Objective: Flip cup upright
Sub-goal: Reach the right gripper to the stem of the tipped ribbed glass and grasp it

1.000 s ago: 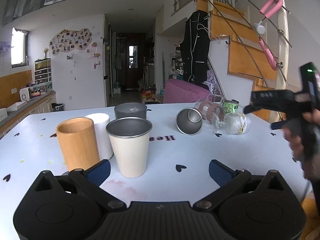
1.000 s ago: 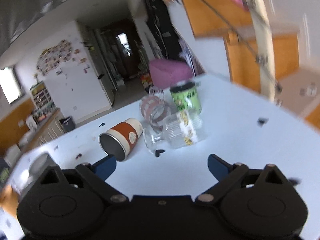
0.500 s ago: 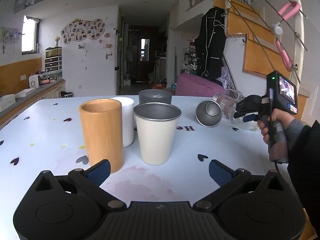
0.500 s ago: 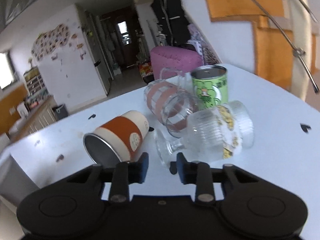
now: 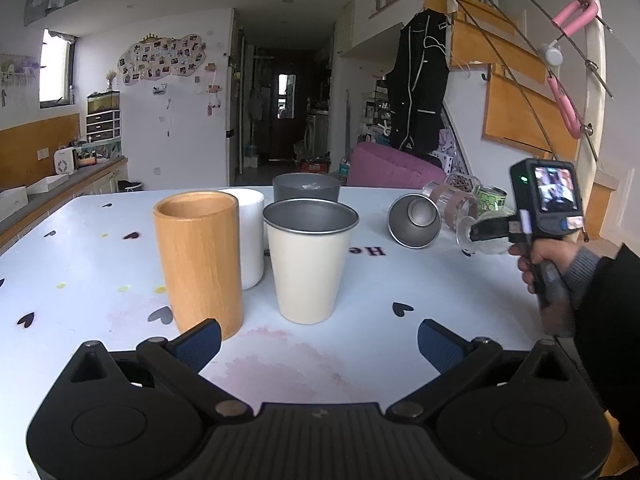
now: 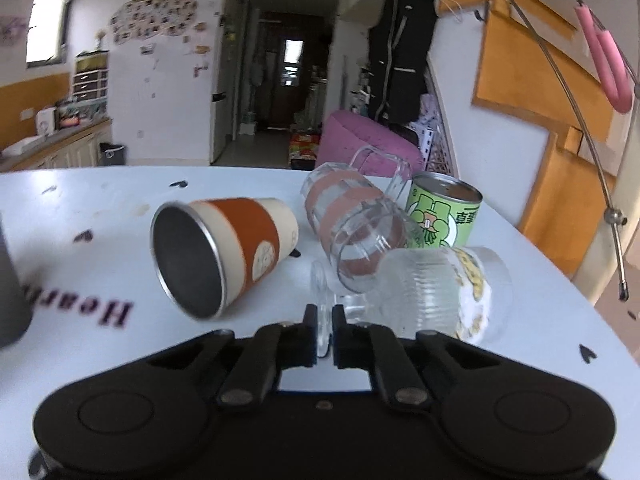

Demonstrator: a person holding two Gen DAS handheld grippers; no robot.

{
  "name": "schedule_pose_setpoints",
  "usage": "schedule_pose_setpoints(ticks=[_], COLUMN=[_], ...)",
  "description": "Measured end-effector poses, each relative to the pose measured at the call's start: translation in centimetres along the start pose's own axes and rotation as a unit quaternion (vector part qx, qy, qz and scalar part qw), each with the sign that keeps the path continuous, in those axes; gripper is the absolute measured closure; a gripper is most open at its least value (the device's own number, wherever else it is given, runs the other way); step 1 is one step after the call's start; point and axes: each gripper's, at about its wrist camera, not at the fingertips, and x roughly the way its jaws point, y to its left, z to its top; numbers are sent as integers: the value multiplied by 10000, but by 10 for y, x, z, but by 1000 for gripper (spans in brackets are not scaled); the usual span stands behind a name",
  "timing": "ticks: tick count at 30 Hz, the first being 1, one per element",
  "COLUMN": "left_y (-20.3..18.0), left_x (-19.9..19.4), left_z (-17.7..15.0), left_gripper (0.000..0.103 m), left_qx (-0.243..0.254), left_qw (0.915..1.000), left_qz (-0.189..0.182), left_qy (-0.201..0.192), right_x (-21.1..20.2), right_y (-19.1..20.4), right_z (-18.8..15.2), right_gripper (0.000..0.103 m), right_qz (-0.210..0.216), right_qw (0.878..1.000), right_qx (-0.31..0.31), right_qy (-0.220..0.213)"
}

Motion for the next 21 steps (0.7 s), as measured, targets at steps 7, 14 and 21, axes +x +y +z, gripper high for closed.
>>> schedule_pose_setpoints(ticks=[7, 14, 21], left_y=[-10, -19, -25], left_x=[5, 7, 9], left_z=[0, 0, 0], left_gripper=[0, 0, 0], left_qx=[85, 163, 197], left_qw=[9998, 9996, 9992], left_qz=[-146, -235, -338], left_qy=[48, 64, 86], right_x=[-47, -87, -91], right_y=[-28, -62, -115], right_z=[-28, -51, -49], right_gripper=[95, 93, 59], right_qz=[770, 1622, 2198], right_qw=[9963, 9847, 9699], right_qx=[-385, -630, 750], right_qy=[-65, 118, 737])
